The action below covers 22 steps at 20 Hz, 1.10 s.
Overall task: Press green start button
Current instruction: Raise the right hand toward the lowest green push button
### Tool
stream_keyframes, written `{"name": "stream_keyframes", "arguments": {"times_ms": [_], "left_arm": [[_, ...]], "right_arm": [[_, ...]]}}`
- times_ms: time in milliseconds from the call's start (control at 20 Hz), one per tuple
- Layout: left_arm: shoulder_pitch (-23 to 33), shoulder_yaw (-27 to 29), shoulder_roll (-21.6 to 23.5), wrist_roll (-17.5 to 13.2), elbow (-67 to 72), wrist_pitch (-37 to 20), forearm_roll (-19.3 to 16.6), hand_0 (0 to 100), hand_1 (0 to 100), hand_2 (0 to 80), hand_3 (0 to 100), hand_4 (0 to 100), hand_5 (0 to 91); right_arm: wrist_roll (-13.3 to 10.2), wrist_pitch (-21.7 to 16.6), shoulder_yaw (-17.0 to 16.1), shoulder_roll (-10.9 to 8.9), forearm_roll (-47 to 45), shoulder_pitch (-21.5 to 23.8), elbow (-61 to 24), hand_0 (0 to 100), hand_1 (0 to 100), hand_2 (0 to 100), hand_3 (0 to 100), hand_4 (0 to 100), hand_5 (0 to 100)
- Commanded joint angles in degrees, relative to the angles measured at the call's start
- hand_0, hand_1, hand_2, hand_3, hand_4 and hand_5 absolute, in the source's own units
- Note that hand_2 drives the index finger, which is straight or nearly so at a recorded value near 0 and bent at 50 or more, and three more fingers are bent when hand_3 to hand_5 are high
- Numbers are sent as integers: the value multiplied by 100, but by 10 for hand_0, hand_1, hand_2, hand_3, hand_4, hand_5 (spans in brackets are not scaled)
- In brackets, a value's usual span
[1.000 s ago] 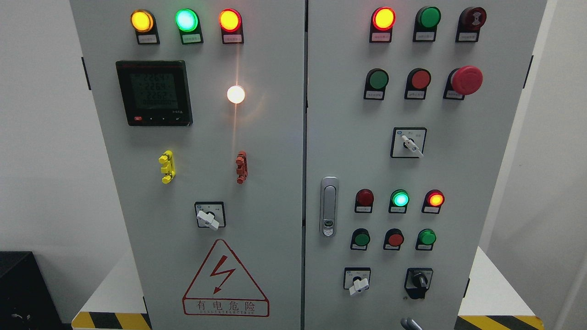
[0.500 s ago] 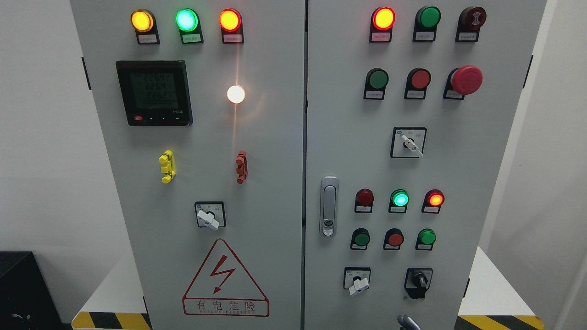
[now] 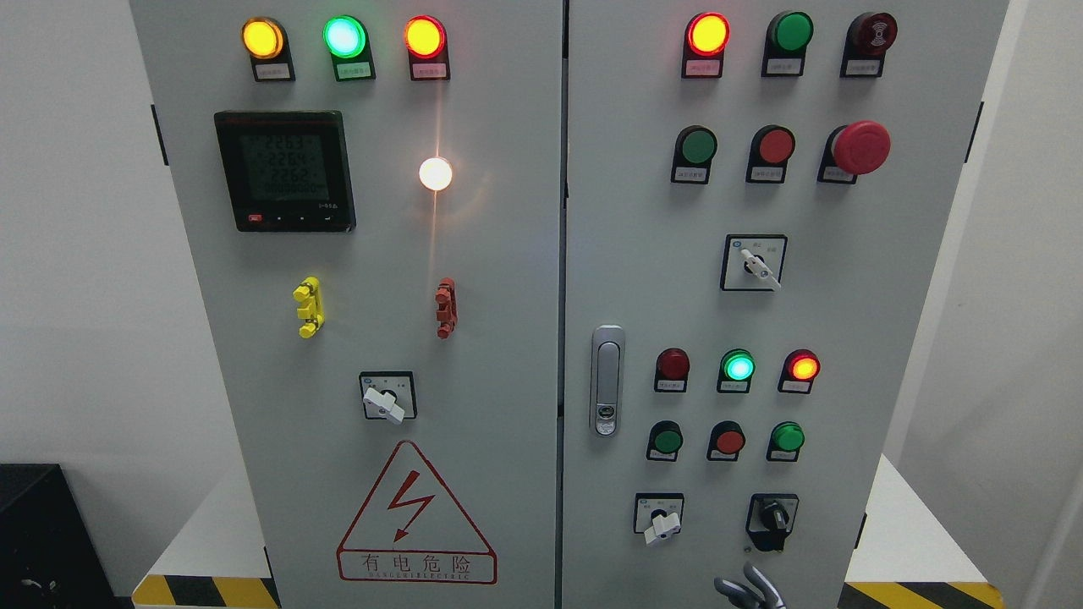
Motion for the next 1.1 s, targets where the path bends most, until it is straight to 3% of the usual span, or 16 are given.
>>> {"name": "stream_keyframes", "arguments": {"times_ms": [0,450,600,850,1050], "left_arm": [[-132,0,-1,5,-158,2,0,120,556,0,0,0,0],[-132,0,-1,5,-158,2,0,120,556,0,0,0,0],[-132,0,-1,5,-158,2,0,120,556,0,0,0,0],[-132,0,-1,5,-158,2,0,120,556,0,0,0,0],[-132,0,-1,5,-158,2,0,120,556,0,0,0,0]], "right_arm": [[-329,-74,233,0,1519,-163,-4,153,390,0,700,717,703],[-988,-407,154,9,3752,-611,584,253,356,0,733,807,985],[-1374,-399,119,9,4349,-752,699,262,344,0,758,833,1000],[-1612,-337,119,0,4903,-901,839,259,331,0,790,847,1000],[-1753,-39,119,0,5264,-1068,919,258,325,0,795,853,1000]]}}
